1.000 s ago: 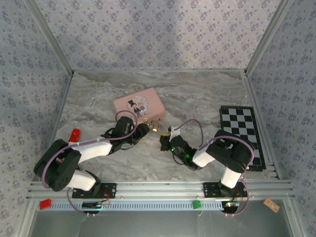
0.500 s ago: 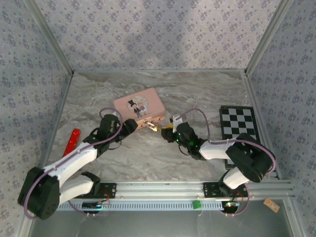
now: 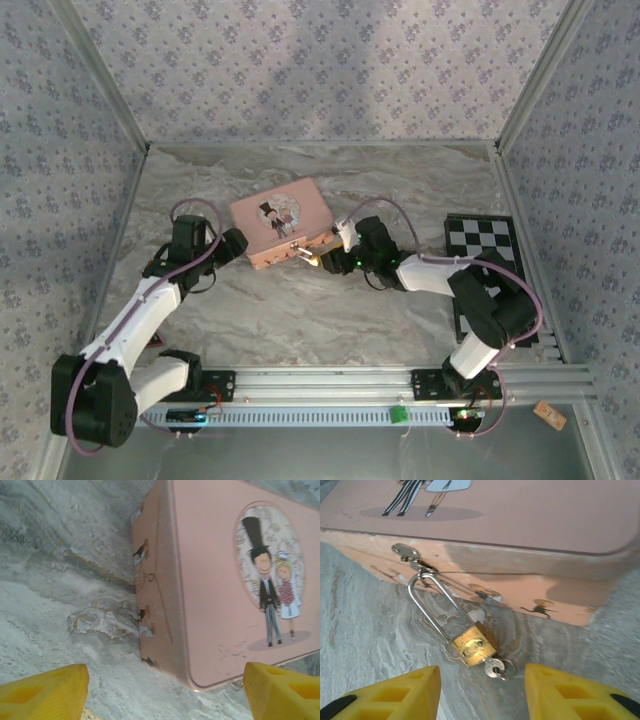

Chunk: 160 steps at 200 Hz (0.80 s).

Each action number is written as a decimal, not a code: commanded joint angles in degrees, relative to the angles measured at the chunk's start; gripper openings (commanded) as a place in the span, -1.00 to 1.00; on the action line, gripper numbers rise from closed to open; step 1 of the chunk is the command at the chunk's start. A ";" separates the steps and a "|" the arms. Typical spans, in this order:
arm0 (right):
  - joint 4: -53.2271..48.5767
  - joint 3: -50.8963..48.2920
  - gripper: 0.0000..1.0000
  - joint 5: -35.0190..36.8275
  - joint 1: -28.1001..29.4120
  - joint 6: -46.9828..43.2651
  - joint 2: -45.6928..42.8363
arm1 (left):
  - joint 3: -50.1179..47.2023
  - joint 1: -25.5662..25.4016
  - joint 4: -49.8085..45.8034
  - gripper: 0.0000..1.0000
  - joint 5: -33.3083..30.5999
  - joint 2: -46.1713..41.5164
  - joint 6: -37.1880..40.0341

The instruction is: Unlock the padlock with the key

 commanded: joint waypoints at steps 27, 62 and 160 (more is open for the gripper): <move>-3.81 5.21 -0.01 -4.64 0.58 -4.55 5.11 | 1.76 1.64 3.62 0.63 7.22 5.24 2.18; -5.90 8.68 -0.01 -6.84 0.88 -6.39 8.16 | 2.28 1.79 5.27 0.63 7.73 8.15 2.06; -8.71 14.10 -0.19 -7.88 0.86 -8.45 13.29 | 0.92 1.77 7.49 0.61 9.37 8.43 0.48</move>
